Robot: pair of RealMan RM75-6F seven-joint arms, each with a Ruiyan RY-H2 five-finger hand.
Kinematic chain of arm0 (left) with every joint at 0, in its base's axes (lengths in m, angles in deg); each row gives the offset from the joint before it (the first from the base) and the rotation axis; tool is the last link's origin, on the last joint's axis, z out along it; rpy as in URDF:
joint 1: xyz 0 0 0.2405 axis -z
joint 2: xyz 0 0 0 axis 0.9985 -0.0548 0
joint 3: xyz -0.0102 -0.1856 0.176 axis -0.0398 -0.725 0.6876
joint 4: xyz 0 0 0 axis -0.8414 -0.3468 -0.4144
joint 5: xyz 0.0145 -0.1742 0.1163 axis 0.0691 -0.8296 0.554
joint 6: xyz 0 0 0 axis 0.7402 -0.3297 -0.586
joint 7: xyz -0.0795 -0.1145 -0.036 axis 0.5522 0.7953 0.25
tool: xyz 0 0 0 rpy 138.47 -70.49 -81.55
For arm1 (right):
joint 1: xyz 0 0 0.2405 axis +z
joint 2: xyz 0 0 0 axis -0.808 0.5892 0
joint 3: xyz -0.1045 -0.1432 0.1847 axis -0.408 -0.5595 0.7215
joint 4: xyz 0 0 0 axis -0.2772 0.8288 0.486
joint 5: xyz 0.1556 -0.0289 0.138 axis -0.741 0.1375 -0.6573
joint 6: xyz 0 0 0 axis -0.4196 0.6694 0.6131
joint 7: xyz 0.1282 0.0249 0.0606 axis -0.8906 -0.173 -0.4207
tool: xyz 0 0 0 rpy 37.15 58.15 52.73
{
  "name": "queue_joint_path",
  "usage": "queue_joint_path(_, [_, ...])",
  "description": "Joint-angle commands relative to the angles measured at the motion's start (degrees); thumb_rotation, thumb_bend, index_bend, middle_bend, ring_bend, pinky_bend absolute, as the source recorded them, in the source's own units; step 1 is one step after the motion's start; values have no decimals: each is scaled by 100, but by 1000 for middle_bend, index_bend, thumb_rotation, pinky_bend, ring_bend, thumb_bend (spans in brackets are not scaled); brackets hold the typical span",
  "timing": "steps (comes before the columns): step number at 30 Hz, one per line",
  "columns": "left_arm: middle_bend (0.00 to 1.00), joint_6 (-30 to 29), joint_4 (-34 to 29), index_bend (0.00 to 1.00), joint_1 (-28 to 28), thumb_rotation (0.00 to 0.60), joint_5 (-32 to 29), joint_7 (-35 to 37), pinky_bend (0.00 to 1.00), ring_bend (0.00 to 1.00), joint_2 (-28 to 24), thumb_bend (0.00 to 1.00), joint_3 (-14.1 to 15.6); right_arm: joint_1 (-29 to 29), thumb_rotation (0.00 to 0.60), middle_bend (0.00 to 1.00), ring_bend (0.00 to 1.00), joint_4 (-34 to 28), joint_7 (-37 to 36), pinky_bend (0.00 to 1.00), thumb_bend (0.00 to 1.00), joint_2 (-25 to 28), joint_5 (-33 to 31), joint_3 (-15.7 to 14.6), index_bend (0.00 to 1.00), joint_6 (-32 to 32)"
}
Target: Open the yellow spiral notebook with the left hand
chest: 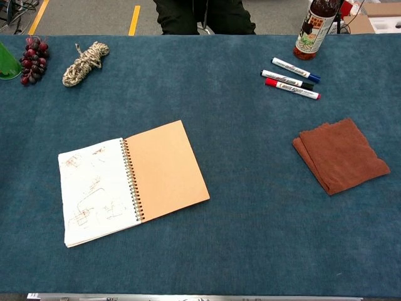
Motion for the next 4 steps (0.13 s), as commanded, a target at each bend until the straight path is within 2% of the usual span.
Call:
queue_joint_path(1, [88,-13,45,130,-36,600,52,5,21,0,24,455,-50,2,600,282,222,-29,16,307,249,14,23,-9,328,16])
queue_joint_path(4, [91,43,84,131,-50,600,51,6,21,0,32,455,-99,6,600,282,222,-37,35,307,250,9,28,-21,327,13])
